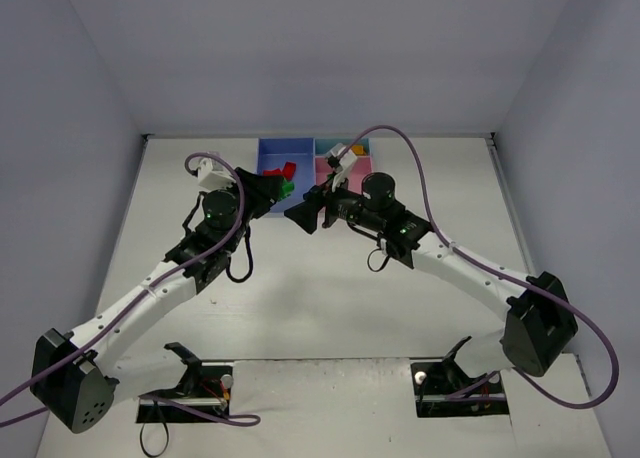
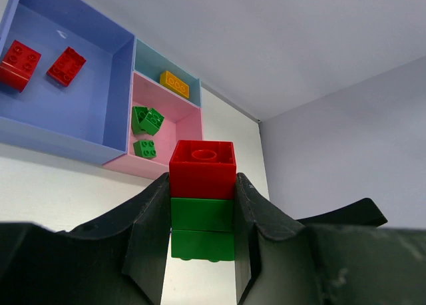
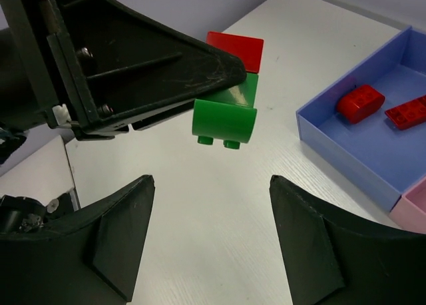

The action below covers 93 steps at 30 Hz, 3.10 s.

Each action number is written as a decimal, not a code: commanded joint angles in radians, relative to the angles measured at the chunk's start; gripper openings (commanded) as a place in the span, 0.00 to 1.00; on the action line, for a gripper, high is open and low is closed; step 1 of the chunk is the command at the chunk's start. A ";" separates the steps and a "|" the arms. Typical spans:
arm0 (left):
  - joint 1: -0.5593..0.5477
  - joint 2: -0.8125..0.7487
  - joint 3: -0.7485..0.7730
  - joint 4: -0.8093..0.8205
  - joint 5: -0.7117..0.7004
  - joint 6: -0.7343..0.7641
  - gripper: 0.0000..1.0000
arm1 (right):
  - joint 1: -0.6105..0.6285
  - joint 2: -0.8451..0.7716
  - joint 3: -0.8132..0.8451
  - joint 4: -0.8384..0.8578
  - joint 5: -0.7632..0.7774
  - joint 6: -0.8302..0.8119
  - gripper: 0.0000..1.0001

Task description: Sort the legos into containers by color

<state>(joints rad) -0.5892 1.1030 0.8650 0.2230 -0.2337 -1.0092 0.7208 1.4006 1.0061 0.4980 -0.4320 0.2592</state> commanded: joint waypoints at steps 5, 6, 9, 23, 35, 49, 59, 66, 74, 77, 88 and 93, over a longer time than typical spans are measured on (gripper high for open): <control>-0.008 -0.011 0.045 0.084 -0.007 -0.037 0.00 | 0.028 0.046 0.095 0.137 0.019 -0.006 0.64; -0.009 -0.009 0.045 0.087 -0.007 -0.035 0.00 | 0.028 0.055 0.098 0.145 0.025 -0.006 0.64; -0.012 -0.003 0.043 0.093 -0.007 -0.034 0.00 | 0.028 0.073 0.112 0.148 0.036 -0.006 0.63; -0.012 0.001 0.019 0.105 -0.001 -0.038 0.00 | 0.026 0.127 0.157 0.182 0.104 -0.029 0.52; -0.012 0.000 0.008 0.125 -0.044 -0.013 0.00 | 0.028 0.106 0.089 0.183 0.104 -0.025 0.00; 0.017 0.024 0.002 0.141 -0.020 0.151 0.00 | -0.075 -0.031 -0.115 0.002 0.206 -0.054 0.00; 0.019 -0.104 -0.090 0.082 0.198 0.654 0.00 | -0.300 0.242 0.161 -0.180 0.303 -0.089 0.01; 0.020 -0.157 -0.110 0.055 0.341 0.804 0.00 | -0.337 0.461 0.319 -0.203 0.328 -0.069 0.13; 0.020 -0.131 -0.110 0.045 0.497 0.966 0.00 | -0.339 0.488 0.402 -0.237 0.279 -0.087 0.46; 0.020 -0.120 -0.106 0.049 0.528 1.029 0.00 | -0.337 0.436 0.384 -0.262 0.233 -0.092 0.54; 0.020 -0.065 -0.092 0.093 0.594 1.153 0.00 | -0.290 0.157 0.309 -0.296 -0.135 -0.054 0.66; 0.019 -0.048 -0.092 0.118 0.608 1.204 0.00 | -0.238 0.107 0.289 -0.296 -0.313 0.003 0.66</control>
<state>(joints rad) -0.5747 1.0557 0.7418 0.2420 0.3370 0.1318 0.4545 1.5387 1.3140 0.1673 -0.5739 0.2153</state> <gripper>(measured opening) 0.304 0.664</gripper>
